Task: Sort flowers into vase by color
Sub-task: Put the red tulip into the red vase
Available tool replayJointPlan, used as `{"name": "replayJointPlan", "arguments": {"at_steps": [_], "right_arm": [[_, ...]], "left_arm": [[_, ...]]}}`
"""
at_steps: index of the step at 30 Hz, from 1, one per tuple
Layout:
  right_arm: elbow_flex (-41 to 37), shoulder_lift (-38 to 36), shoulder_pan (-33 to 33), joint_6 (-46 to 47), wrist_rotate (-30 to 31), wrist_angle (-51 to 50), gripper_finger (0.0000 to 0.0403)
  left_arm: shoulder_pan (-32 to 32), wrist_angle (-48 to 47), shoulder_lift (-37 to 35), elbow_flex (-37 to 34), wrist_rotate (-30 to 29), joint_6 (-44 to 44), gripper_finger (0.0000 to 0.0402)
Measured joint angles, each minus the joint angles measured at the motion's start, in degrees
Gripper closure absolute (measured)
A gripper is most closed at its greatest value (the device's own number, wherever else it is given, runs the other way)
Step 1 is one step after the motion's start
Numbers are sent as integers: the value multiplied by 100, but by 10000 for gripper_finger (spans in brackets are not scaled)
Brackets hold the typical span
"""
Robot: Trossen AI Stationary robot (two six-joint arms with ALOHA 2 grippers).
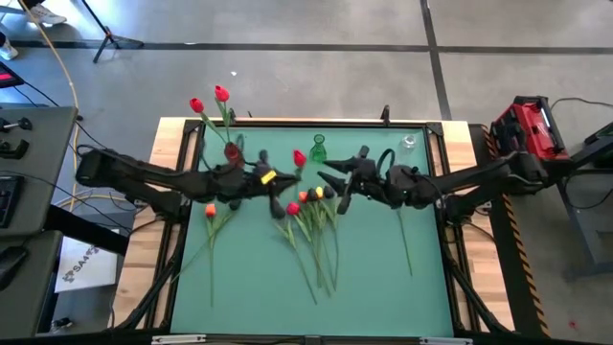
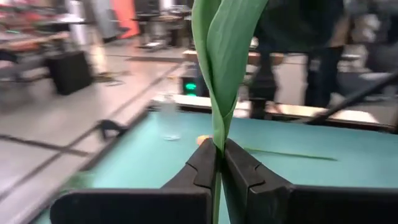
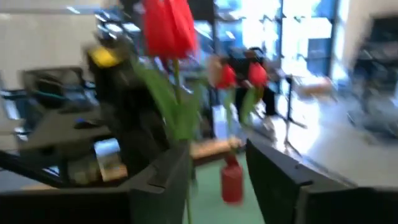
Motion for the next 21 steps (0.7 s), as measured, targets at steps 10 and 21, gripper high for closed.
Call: {"name": "replayJointPlan", "arguments": {"at_steps": [10,21], "right_arm": [[-448,-79,100,383,1265,-465,222],[-533,-744,-1405,-584,-636,-595,221]], "left_arm": [[0,-1702,-2255,-2,-1426,678,401],[0,-2123,-3123,-2,-2643,913,401]]}}
